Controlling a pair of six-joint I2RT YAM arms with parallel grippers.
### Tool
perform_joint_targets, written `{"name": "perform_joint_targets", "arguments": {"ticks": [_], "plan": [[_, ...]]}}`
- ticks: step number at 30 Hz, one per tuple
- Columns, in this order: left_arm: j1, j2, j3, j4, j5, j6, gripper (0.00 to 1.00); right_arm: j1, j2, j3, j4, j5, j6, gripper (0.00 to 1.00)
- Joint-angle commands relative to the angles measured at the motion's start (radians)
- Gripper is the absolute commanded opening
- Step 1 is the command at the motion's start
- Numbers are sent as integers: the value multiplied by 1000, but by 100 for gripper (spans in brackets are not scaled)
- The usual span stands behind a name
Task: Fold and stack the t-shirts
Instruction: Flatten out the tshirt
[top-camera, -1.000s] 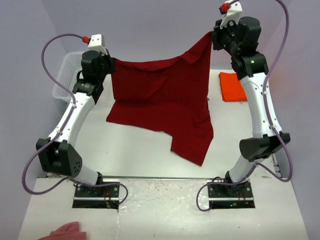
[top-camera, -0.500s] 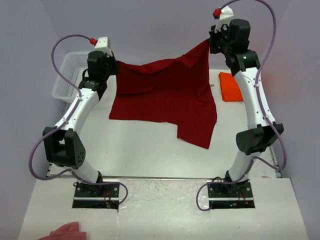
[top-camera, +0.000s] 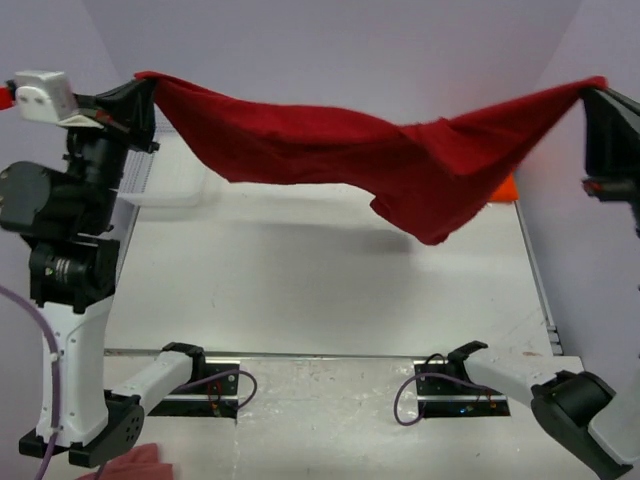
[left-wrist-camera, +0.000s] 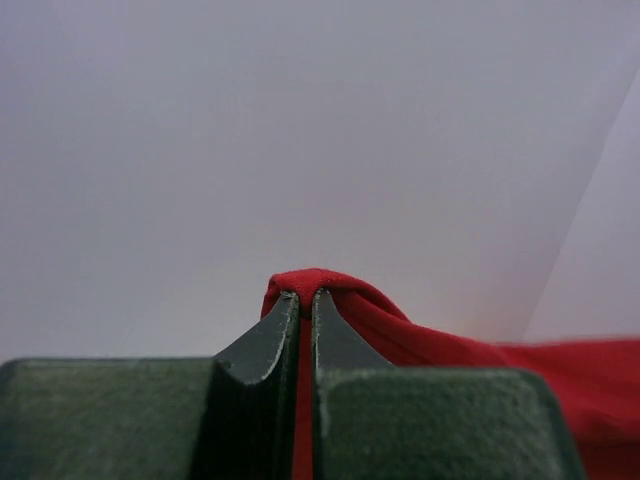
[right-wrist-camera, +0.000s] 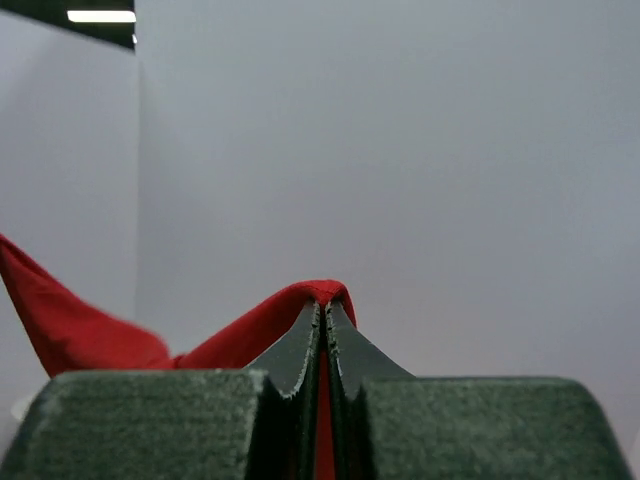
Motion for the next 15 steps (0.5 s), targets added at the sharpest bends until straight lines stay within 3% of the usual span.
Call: {"name": "perform_joint_targets", "arguments": {"ticks": [1,7,15], "plan": [[6,20,93,-104,11,40,0,6,-9,20,-25,-14,13,0],[6,164,234,-104,10,40,0,6,6,57,38,16,-13,0],[10,448,431,-97,-35,85,0,-22,305,216,88,110,-151,0]]}}
